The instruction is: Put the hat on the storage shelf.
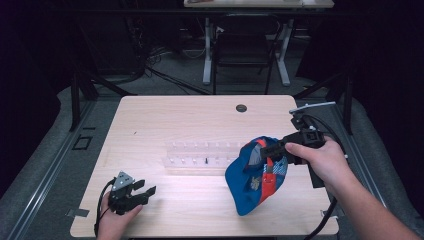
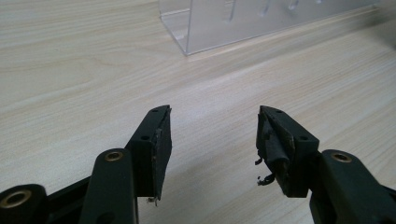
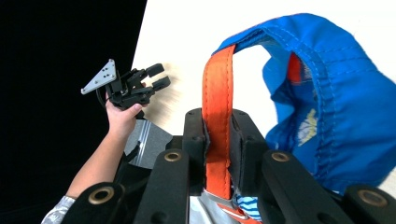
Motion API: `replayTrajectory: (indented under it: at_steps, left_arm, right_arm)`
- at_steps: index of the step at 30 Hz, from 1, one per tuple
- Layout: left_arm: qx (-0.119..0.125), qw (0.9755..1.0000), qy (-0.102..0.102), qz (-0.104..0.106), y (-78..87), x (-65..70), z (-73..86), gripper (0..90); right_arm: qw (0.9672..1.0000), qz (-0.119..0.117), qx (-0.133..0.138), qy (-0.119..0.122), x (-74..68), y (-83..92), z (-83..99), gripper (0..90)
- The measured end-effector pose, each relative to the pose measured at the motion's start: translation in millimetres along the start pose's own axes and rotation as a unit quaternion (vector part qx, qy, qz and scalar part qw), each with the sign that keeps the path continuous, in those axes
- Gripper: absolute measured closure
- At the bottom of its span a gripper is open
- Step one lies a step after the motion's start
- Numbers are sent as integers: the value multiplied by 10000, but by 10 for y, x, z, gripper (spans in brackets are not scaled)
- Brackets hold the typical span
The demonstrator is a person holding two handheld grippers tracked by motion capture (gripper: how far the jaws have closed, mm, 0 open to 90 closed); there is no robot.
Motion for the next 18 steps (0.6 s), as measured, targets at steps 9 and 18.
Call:
replayTrajectory:
  at_steps: [9, 18]
  left_arm:
    - [52, 10000, -23, -9, -16, 5, 2, 454]
    - [24, 10000, -7, 4, -13, 5, 1, 454]
  right_arm:
    - [9997, 179, 123, -82, -19, 177, -90, 780]
    - [9995, -98, 212, -190, -83, 289, -184, 781]
Point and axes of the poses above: each handheld gripper's, and its own axes: y roughly backward along the jaws, z roughly out of its underside, x roughly to its right, the point moved 1 cm from there along -y, roughly forward along the jaws, and after that the axes turned 15 degrees about z, right-handed, at the moved point
